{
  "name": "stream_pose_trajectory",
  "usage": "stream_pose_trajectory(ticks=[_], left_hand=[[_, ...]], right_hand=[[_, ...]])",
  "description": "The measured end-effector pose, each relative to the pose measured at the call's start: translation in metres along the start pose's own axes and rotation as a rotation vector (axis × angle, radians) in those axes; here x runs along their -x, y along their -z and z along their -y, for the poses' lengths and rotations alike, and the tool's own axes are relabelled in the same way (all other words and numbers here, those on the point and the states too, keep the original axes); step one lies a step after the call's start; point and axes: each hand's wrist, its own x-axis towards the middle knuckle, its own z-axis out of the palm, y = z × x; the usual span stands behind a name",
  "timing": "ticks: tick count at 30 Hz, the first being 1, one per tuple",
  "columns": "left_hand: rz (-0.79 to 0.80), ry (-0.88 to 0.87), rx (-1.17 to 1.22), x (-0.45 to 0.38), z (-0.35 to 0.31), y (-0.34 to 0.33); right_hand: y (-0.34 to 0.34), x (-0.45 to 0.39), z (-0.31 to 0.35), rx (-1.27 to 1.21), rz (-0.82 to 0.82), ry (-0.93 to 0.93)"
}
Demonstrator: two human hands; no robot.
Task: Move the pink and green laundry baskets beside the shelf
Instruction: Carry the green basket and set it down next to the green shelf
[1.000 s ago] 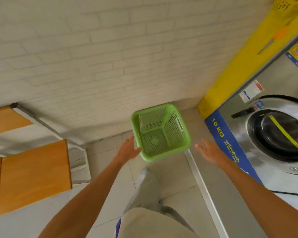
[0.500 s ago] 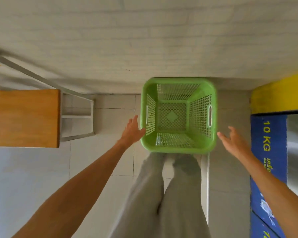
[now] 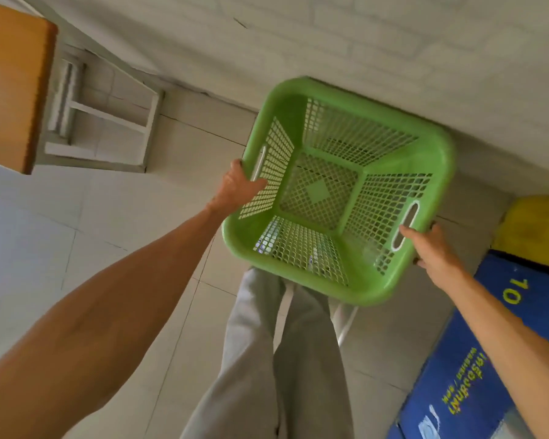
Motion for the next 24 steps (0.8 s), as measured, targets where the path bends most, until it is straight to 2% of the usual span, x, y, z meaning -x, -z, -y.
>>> stream_pose_trajectory(ticks=[2,5,9,14,19,24], left_hand=[[-0.018,-0.008,0.056,0.014,0.006,0.008],[-0.078,-0.026,0.137,0.059,0.014,0.034],[-0.208,-0.008,0.261,0.165,0.024,0.106],[-0.492,0.042,0.42,0.297,0.067,0.198],[-0.724,0.06,0.642,0.418,0.141,0.263],[-0.985,0.162,0.861,0.502,0.249,0.302]], right_hand=[[0.002,0.002,0.011,-0.078,0.036,-0.069],[0.014,0.013,0.018,-0.051,0.007,0.032],[0.018,0.124,0.073,0.049,-0.016,0.211],[-0.002,0.262,0.141,0.131,0.006,0.523],[-0.071,0.382,0.206,0.239,0.193,0.726],[-0.191,0.493,0.253,0.374,0.328,1.018]])
